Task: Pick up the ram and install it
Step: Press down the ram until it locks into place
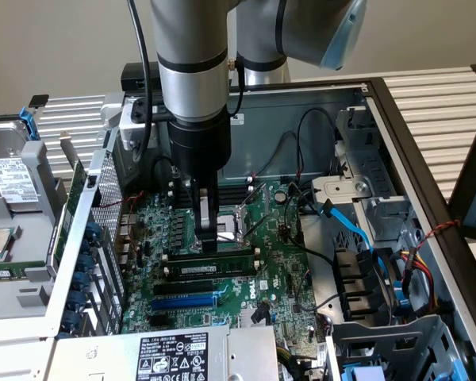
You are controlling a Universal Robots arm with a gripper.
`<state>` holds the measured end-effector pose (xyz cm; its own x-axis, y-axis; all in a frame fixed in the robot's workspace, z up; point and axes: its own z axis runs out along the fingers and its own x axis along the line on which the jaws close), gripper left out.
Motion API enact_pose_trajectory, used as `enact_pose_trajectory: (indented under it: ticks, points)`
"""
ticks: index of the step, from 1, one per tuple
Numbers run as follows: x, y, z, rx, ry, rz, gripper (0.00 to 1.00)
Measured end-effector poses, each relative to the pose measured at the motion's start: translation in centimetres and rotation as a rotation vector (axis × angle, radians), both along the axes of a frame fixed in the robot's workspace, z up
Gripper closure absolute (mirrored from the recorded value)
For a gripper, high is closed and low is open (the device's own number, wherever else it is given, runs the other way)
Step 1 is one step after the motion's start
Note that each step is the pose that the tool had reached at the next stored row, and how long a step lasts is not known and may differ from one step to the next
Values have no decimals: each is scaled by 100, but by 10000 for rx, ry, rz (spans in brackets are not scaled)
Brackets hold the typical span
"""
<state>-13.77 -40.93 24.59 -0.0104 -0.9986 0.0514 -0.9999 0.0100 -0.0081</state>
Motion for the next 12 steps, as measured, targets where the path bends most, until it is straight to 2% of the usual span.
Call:
enact_pose_trajectory:
  ticks: [8, 12]
  points:
    - [0, 0, 0, 1, -1, -112, 89]
    - [0, 0, 0, 0, -1, -678, 89]
